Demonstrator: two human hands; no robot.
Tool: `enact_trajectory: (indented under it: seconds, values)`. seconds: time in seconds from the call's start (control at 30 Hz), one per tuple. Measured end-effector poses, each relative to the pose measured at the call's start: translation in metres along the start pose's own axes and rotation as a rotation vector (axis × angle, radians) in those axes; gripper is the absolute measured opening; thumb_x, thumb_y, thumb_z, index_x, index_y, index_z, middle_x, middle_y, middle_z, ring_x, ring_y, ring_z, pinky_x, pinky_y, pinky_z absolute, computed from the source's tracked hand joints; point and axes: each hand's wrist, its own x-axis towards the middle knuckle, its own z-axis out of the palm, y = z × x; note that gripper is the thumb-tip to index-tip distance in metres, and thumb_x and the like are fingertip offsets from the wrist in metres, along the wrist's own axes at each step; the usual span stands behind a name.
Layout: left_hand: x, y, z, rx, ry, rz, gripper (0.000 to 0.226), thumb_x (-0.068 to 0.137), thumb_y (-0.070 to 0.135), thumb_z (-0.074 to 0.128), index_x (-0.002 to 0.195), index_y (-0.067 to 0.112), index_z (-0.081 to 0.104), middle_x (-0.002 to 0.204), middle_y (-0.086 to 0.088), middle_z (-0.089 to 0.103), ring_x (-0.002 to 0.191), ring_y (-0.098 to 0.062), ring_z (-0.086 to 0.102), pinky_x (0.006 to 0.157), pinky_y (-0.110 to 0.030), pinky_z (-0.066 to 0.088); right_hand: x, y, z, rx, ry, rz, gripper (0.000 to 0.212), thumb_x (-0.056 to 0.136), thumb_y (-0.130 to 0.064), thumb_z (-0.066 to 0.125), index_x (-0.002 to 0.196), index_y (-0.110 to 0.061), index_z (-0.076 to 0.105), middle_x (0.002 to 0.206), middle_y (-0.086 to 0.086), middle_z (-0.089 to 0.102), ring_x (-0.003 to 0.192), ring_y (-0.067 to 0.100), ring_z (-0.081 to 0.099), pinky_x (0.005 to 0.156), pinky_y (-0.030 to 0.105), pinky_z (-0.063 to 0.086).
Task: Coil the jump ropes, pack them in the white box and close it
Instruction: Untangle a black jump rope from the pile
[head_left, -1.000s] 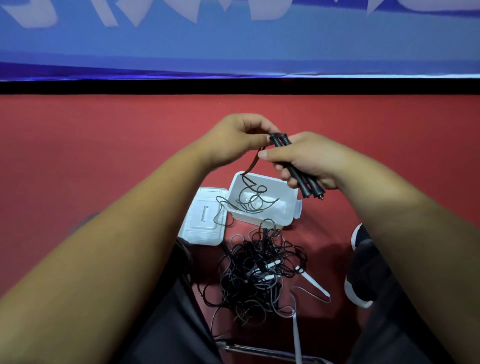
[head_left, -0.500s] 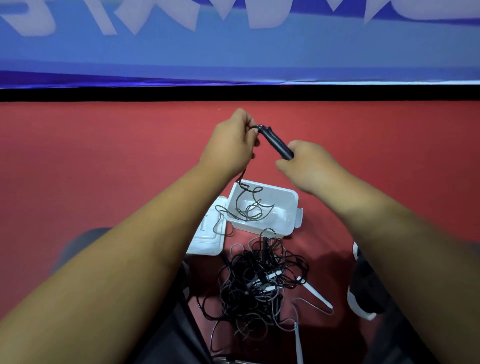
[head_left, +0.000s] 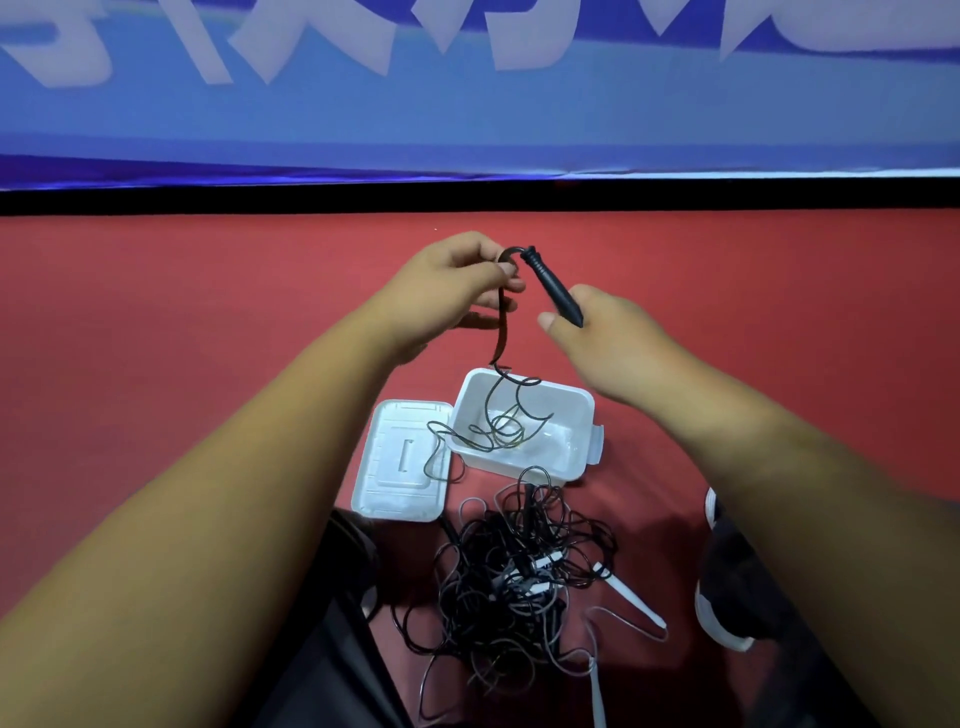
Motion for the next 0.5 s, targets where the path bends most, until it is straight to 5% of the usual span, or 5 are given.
enact_trajectory:
  seconds: [0.2,0.5]
  values:
    - [-0.003,0.002,-0.016,-0.222,-0.119,-0.065,0.023,0.107,0.021,0.056,0.127,0.011,0.064,0.101,-0.009,0.069,0.108,-0.032,0.07,0.1,-0.06,0.055,-0.004,0.001,-0.001,0.086,-0.057,-0.059,0.036,0.107,-0.051,0.053,0.102,-0.015,0.054,0.083,0.007,0.063,0.066,0.023,0.054,0.059,0.036,0.04]
    - [-0.006,0.007,-0.02,-0.226,-0.152,-0.073,0.016,0.1,0.014,0.064,0.113,0.005,0.067,0.095,-0.009,0.072,0.101,-0.027,0.075,0.089,-0.045,0.063,-0.003,0.003,0.002,0.193,-0.093,-0.042,0.038,0.107,-0.05,0.055,0.106,-0.012,0.052,0.08,0.012,0.06,0.054,0.023,0.05,0.051,0.039,0.046]
